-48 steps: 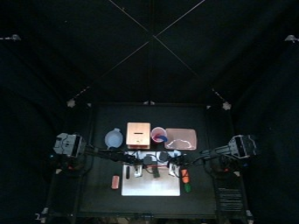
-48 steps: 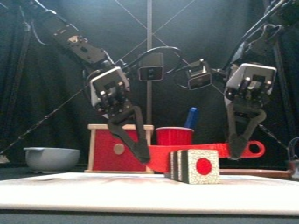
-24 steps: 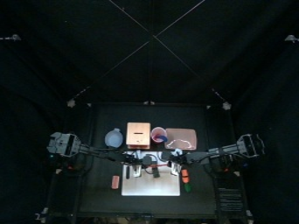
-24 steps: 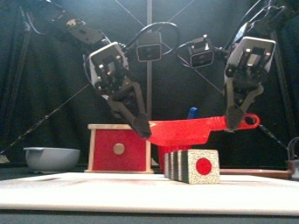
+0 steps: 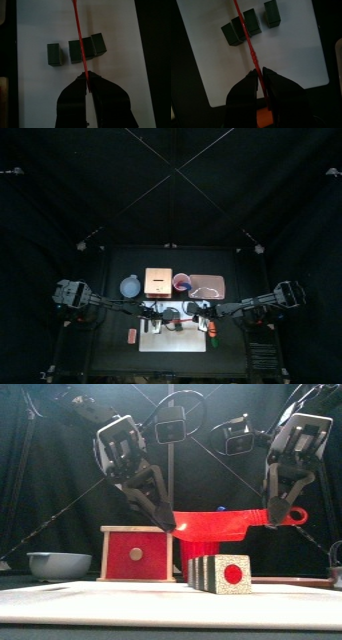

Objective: Place sushi on board then cut the sushi with the knife then place the pieces on the plate
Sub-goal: Cut the sushi into 4 pieces

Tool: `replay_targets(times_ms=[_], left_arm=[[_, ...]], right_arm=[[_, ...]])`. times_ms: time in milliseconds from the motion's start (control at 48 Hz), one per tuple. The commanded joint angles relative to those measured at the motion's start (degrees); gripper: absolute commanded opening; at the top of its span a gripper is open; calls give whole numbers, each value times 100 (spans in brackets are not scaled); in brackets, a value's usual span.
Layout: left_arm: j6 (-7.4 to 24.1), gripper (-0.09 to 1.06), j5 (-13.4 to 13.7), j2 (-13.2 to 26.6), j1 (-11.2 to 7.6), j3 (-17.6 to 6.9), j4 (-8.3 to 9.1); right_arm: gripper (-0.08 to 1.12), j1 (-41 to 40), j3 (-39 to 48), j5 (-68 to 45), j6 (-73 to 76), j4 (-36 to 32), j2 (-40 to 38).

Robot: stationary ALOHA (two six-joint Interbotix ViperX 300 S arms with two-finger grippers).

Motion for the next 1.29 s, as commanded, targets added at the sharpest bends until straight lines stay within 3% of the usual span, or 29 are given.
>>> replay_targets(times_ms=[21,125,979,1292], left_arm=[[0,42,9,9,-176,-97,-141],[0,42,0,53,-193,-97,-211],[0,42,-97,422,-167,-141,-211],[9,42,-88,598,-176,-149,-404]], right_arm=[[50,-35,0,-9,35,9,-44],[50,-26,0,-35,35,-9,9],[50,-62,-9,-79,26,-62,396],[50,-26,-53,-114,26,-44,756]])
